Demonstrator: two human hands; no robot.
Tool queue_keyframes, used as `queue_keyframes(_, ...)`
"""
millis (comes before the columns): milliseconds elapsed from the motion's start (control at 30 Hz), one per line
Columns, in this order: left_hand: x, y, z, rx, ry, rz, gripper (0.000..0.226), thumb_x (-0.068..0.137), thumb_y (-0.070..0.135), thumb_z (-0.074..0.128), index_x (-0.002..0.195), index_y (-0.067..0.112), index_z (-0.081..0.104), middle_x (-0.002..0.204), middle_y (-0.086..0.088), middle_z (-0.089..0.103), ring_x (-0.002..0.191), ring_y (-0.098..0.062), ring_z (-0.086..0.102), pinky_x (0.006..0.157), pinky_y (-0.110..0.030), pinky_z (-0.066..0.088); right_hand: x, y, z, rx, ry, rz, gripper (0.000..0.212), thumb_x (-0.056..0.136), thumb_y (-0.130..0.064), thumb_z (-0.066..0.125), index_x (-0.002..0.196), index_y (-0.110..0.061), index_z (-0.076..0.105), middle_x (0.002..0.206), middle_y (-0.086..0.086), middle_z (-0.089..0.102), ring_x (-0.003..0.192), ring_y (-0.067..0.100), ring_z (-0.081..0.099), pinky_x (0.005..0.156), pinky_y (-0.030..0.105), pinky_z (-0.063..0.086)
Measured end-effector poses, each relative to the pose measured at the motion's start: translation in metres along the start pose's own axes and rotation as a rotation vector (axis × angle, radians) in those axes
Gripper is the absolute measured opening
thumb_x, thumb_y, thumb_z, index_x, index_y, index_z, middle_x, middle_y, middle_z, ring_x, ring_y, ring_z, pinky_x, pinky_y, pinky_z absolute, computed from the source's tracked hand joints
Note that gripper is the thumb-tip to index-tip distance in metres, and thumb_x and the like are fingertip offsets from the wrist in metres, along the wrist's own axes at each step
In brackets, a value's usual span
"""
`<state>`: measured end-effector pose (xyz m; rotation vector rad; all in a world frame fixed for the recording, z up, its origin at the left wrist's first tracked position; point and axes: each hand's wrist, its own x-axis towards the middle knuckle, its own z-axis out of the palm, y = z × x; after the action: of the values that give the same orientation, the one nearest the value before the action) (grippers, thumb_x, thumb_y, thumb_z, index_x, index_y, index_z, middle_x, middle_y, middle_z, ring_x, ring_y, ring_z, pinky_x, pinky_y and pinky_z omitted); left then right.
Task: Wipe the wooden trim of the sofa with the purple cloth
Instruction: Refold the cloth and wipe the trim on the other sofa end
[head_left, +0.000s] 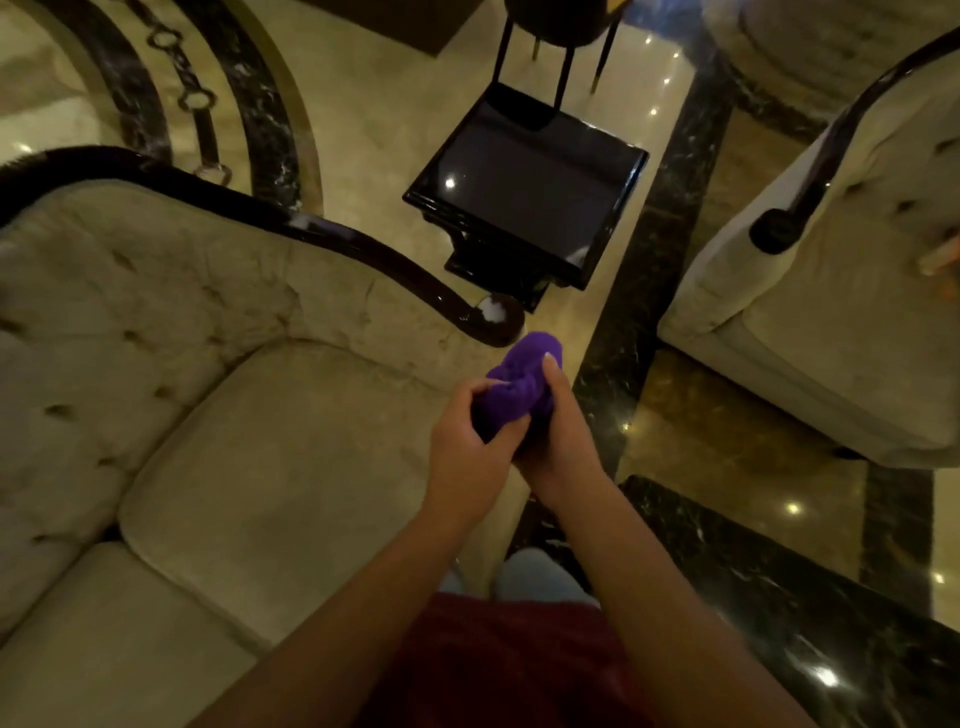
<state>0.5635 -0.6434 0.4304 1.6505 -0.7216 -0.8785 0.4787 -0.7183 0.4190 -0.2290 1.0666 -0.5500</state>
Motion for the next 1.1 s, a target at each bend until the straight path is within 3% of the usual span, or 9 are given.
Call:
queue_keyframes(200, 0.062, 0.014, 0.013, 0.239, -0.085, -0.017, 0.035, 0.089, 0.035, 0.07, 0.122, 0.032, 0.062, 0.102, 0.028, 0.06, 0.096, 0.017, 0.058, 0.077, 0.0, 0.045, 0.062, -0.044, 0.027, -0.04, 0.129, -0.019, 0.053, 0.086, -0.039, 0.083, 0.129, -0.017, 0.061, 0.126, 0.017, 0.073, 0.113, 0.036, 0.074, 0.103, 0.054, 0.058)
queue_keyframes(333, 0.097, 0.022, 0.012, 0.2, -0.087, -0.13, 0.028, 0.089, 0.043, 0.064, 0.116, 0.038, 0.069, 0.1, 0.024, 0.07, 0.096, 0.007, 0.066, 0.08, -0.009, 0.052, 0.108, -0.076, 0.036, -0.198, 0.179, 0.057, 0.065, 0.08, -0.045, 0.085, 0.133, -0.017, 0.058, 0.123, 0.015, 0.071, 0.108, 0.035, 0.072, 0.094, 0.054, 0.061)
queue_keyframes(500, 0.152, 0.018, 0.013, 0.112, 0.344, -0.34, 0.013, 0.087, 0.05, 0.06, 0.095, 0.046, 0.069, 0.094, 0.023, 0.071, 0.089, 0.006, 0.066, 0.07, -0.005, 0.047, 0.189, -0.143, 0.061, -0.455, 0.258, 0.284, 0.091, 0.084, -0.052, 0.08, 0.156, -0.018, 0.036, 0.123, 0.016, 0.055, 0.089, 0.034, 0.056, 0.067, 0.047, 0.048)
queue_keyframes(567, 0.168, 0.004, 0.014, 0.108, 0.444, -0.425, 0.011, 0.093, 0.039, 0.064, 0.101, 0.036, 0.071, 0.091, 0.018, 0.07, 0.09, -0.001, 0.066, 0.072, -0.013, 0.047, 0.203, -0.161, 0.055, -0.521, 0.22, 0.242, 0.09, 0.083, -0.05, 0.081, 0.155, -0.021, 0.036, 0.131, 0.012, 0.056, 0.096, 0.032, 0.06, 0.074, 0.046, 0.052)
queue_keyframes(700, 0.216, -0.033, 0.026, 0.023, 0.554, -0.654, 0.023, 0.098, 0.032, 0.059, 0.113, 0.019, 0.071, 0.106, 0.0, 0.069, 0.098, -0.017, 0.062, 0.071, -0.025, 0.045, 0.237, -0.197, 0.049, -0.717, 0.108, 0.14, 0.054, 0.089, -0.044, 0.077, 0.132, -0.031, 0.048, 0.11, -0.002, 0.061, 0.097, 0.023, 0.063, 0.072, 0.037, 0.052)
queue_keyframes(800, 0.252, -0.055, 0.028, -0.166, 0.641, -0.778, 0.029, 0.098, 0.033, 0.059, 0.118, 0.016, 0.07, 0.112, -0.006, 0.069, 0.107, -0.022, 0.066, 0.079, -0.03, 0.049, 0.267, -0.208, 0.038, -0.921, 0.064, 0.045, 0.063, 0.09, -0.047, 0.075, 0.145, -0.03, 0.049, 0.126, -0.002, 0.06, 0.104, 0.021, 0.062, 0.085, 0.041, 0.052)
queue_keyframes(900, 0.282, -0.084, 0.028, -0.259, 0.684, -0.845, 0.037, 0.099, 0.034, 0.058, 0.127, 0.01, 0.067, 0.115, -0.005, 0.071, 0.102, -0.01, 0.064, 0.095, -0.034, 0.056, 0.301, -0.215, 0.021, -1.094, 0.013, -0.146, 0.067, 0.094, -0.048, 0.07, 0.153, -0.027, 0.044, 0.122, -0.007, 0.059, 0.102, 0.011, 0.061, 0.077, 0.029, 0.048)
queue_keyframes(1000, 0.303, -0.115, 0.022, -0.334, 0.71, -0.911, 0.026, 0.1, 0.036, 0.056, 0.113, 0.017, 0.069, 0.089, 0.003, 0.066, 0.07, -0.007, 0.059, 0.051, -0.015, 0.052, 0.329, -0.213, 0.009, -1.309, -0.05, -0.343, 0.066, 0.098, -0.049, 0.067, 0.154, -0.023, 0.042, 0.114, -0.019, 0.055, 0.089, -0.01, 0.055, 0.071, 0.014, 0.042)
queue_keyframes(1100, 0.316, -0.15, 0.013, -0.356, 0.737, -0.971, 0.037, 0.102, 0.037, 0.053, 0.128, 0.014, 0.067, 0.09, 0.004, 0.062, 0.073, -0.012, 0.057, 0.056, -0.025, 0.044, 0.346, -0.195, 0.001, -1.473, -0.09, -0.513, 0.065, 0.092, -0.06, 0.062, 0.14, -0.018, 0.053, 0.102, -0.023, 0.052, 0.085, -0.008, 0.056, 0.069, 0.009, 0.037)
